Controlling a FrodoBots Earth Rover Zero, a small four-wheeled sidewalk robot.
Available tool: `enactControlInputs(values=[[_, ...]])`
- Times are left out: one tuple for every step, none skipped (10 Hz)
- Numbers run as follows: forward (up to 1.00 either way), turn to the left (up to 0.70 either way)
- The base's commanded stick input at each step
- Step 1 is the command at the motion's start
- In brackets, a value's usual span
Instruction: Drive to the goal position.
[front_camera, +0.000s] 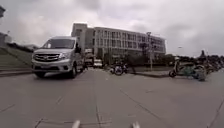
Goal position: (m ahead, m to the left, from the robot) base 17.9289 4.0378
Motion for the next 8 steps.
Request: enactControlInputs(values=[[0.70, 0.00], [0.70, 0.00], [0.70, 0.00], [0.70, 0.00], [0.70, 0.00], [0.70, 0.00], [0.70, 0.00], [0.70, 0.00]])
